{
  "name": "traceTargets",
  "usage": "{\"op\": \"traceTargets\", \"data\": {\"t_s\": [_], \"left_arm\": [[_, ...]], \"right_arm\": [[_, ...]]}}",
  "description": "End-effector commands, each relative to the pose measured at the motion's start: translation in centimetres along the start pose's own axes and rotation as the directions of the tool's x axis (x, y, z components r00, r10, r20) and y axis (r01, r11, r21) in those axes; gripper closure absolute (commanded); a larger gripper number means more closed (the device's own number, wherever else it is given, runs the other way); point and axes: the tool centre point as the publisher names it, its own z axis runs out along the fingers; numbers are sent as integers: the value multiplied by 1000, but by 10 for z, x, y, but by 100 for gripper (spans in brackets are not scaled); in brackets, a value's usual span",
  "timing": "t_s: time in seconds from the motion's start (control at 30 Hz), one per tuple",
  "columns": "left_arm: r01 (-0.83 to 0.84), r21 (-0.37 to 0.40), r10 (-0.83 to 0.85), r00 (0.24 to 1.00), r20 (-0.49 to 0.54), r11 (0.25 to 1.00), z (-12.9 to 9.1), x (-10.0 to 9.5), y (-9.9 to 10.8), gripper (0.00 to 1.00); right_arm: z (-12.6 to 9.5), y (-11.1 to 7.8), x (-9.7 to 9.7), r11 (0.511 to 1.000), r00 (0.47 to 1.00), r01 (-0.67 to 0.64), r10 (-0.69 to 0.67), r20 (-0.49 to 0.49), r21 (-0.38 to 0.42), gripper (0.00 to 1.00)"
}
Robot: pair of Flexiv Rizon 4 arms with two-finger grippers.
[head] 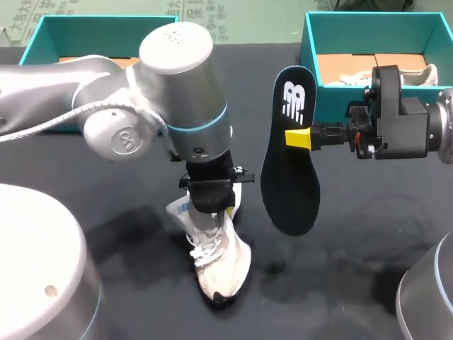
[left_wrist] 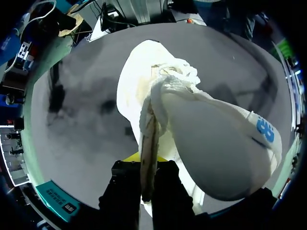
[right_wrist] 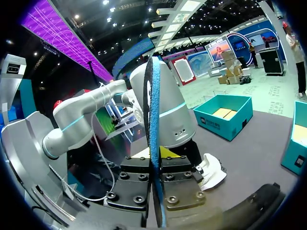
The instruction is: Take the shoe out of the shoebox, open the shoe tongue, remove and reinsert the insole, then place the shoe into the shoebox
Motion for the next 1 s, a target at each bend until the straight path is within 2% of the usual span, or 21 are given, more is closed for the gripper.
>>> {"op": "traceTargets", "data": {"t_s": [0.03,0.67,1.0], "left_arm": [[3,14,-2,1000,-19,1000,9,-9,5,100],[-95,29,97,994,-59,995,34,-21,3,100],[-136,35,138,987,-82,990,46,-31,11,100]], "right_arm": [[1,-2,1,1000,1000,0,0,4,-2,100],[1,-2,1,1000,1000,0,0,4,-2,100],[1,-2,1,1000,1000,0,0,4,-2,100]]}}
